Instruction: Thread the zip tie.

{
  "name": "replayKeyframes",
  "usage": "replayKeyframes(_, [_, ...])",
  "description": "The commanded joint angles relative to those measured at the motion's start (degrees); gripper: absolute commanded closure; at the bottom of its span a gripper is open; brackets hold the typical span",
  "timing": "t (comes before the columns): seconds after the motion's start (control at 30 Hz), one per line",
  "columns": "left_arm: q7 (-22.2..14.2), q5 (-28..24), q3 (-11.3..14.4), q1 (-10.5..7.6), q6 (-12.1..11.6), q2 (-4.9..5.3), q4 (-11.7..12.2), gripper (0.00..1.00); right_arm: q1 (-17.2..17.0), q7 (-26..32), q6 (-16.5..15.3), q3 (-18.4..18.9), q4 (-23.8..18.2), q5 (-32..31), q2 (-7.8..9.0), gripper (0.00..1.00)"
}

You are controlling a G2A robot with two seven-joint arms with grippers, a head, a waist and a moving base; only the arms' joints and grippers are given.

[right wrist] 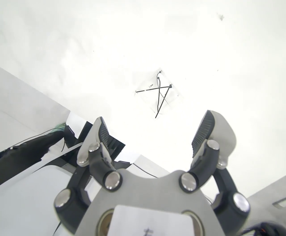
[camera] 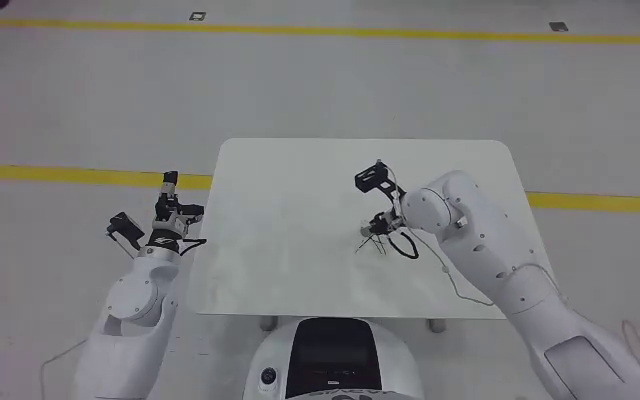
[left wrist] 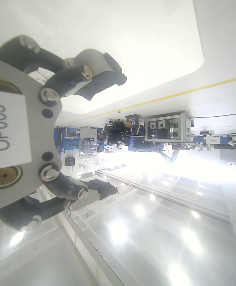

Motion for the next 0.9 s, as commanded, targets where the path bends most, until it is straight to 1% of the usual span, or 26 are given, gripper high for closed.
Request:
replayKeyframes(0.0, [0.0,0.0,0.0,0.00,0.0,0.00,0.0,0.00,3.0,-0.1,0.4,-3.5,3.4,-0.4,-0.84,0.00])
replayKeyframes(0.07, [0.0,0.0,0.0,0.00,0.0,0.00,0.0,0.00,5.4,-0.1,0.7,-6.0,6.2,1.6,-1.69,0.00])
replayKeyframes(0.1, [0.0,0.0,0.0,0.00,0.0,0.00,0.0,0.00,7.0,-0.1,0.5,-7.9,8.2,2.8,-2.22,0.00])
replayKeyframes(0.17, [0.0,0.0,0.0,0.00,0.0,0.00,0.0,0.00,9.1,-0.1,-0.5,-10.8,11.0,4.9,-2.93,0.00])
replayKeyframes(0.2, [0.0,0.0,0.0,0.00,0.0,0.00,0.0,0.00,9.5,-0.1,-0.6,-11.3,11.5,5.2,-3.03,0.00])
replayKeyframes(0.63, [0.0,0.0,0.0,0.00,0.0,0.00,0.0,0.00,9.5,-0.1,-0.5,-11.4,11.5,4.6,-3.02,0.00])
replayKeyframes(0.73, [0.0,0.0,0.0,0.00,0.0,0.00,0.0,0.00,9.4,-0.1,1.9,-12.6,10.4,3.3,-3.17,0.00])
replayKeyframes(0.8, [0.0,0.0,0.0,0.00,0.0,0.00,0.0,0.00,10.3,-0.1,2.7,-14.3,10.9,4.2,-3.33,0.00])
replayKeyframes(0.87, [0.0,0.0,0.0,0.00,0.0,0.00,0.0,0.00,12.2,-0.1,4.1,-17.1,11.8,5.0,-3.72,0.00])
